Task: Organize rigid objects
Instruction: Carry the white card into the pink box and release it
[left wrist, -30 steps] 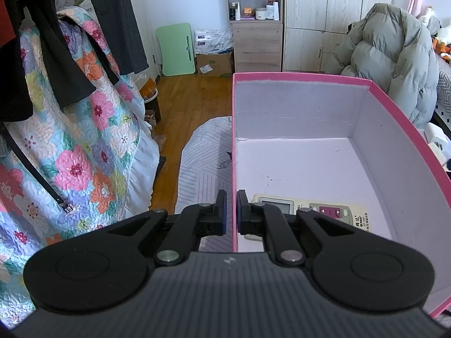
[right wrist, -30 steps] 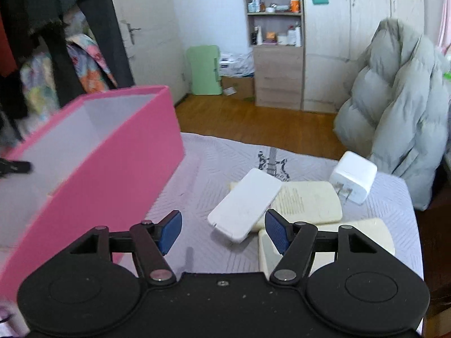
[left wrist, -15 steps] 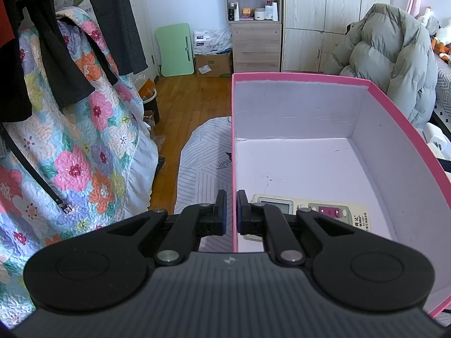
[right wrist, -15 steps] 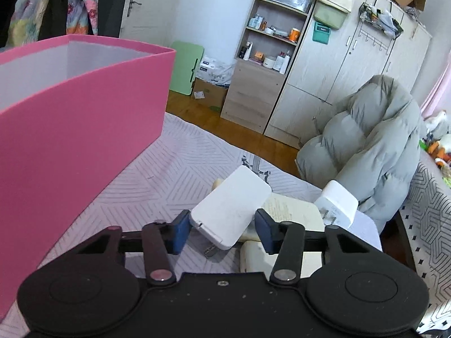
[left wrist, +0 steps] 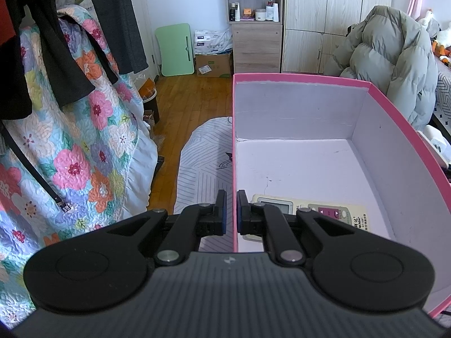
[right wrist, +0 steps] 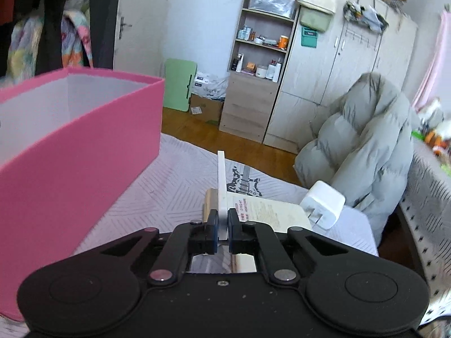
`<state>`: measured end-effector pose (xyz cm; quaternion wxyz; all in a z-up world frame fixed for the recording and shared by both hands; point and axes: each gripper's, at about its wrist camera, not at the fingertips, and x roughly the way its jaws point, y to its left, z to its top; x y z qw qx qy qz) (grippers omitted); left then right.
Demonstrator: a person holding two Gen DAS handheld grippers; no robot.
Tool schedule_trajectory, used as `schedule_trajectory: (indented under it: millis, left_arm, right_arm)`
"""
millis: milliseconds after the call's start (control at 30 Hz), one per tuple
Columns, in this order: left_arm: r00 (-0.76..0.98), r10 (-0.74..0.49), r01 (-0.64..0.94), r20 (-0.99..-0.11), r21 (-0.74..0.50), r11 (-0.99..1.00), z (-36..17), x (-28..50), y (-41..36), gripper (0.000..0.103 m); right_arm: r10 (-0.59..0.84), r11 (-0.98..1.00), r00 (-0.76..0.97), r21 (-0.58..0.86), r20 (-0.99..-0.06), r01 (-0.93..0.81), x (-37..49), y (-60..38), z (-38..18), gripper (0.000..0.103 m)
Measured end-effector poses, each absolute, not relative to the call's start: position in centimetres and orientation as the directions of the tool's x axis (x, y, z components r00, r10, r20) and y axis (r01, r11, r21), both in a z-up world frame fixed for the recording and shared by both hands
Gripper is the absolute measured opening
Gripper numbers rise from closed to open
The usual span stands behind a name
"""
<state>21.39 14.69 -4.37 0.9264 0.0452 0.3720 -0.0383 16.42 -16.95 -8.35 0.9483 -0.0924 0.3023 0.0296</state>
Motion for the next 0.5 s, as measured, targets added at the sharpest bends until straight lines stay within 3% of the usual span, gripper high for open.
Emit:
schedule_trajectory:
  millis: [267, 500]
  left_arm:
    - [0.722, -0.039, 0.101, -0.691, 0.049, 0.994, -4.3, 21.3, 14.9, 0.007]
    - [0.724, -0.046, 0.102, -0.688, 0.041, 0.994, -4.2, 21.3, 15.0, 0.007]
  right_arm:
    - [0.175, 0.984, 0.819, 0.068, -0.546, -0.165, 14.8, -18.9, -4.9, 0.007]
    - [0.503, 0.864, 0.695, 0.315, -0.515, -0.392, 14.8, -18.0, -0.8, 0.007]
